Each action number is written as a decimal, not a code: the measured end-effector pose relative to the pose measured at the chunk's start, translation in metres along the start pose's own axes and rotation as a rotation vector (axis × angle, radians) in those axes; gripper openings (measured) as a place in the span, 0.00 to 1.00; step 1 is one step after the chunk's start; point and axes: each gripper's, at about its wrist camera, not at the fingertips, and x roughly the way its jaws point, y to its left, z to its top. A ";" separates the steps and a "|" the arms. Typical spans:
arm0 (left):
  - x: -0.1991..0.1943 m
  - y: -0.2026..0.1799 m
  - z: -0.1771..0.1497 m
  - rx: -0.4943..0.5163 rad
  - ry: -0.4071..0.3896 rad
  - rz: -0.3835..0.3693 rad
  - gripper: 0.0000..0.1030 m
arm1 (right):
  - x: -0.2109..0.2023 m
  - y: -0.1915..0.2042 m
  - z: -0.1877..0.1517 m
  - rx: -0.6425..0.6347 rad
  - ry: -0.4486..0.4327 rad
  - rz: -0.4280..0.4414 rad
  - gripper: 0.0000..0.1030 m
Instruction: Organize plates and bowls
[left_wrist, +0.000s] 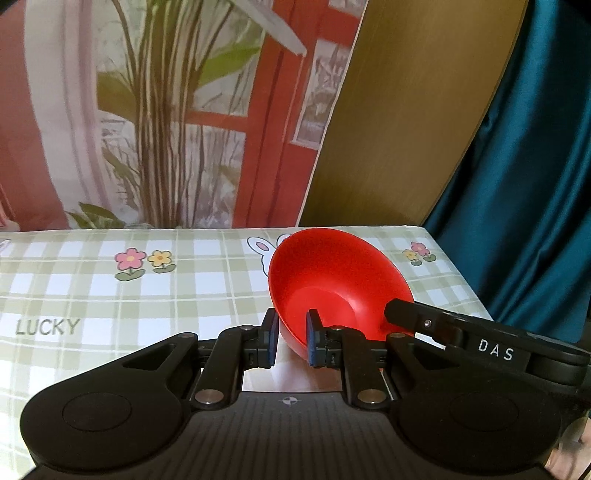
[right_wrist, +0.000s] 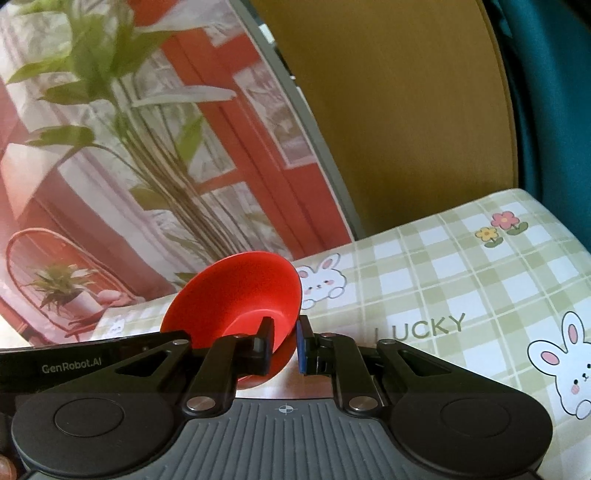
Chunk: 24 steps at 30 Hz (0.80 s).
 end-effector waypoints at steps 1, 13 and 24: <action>-0.005 0.001 -0.001 0.000 -0.003 0.003 0.16 | -0.003 0.003 -0.001 -0.002 -0.003 0.003 0.13; -0.053 0.002 -0.010 -0.011 -0.049 0.024 0.17 | -0.032 0.037 -0.007 -0.034 -0.016 0.034 0.13; -0.072 0.004 -0.023 -0.042 -0.071 0.003 0.17 | -0.048 0.054 -0.012 -0.068 -0.011 0.028 0.13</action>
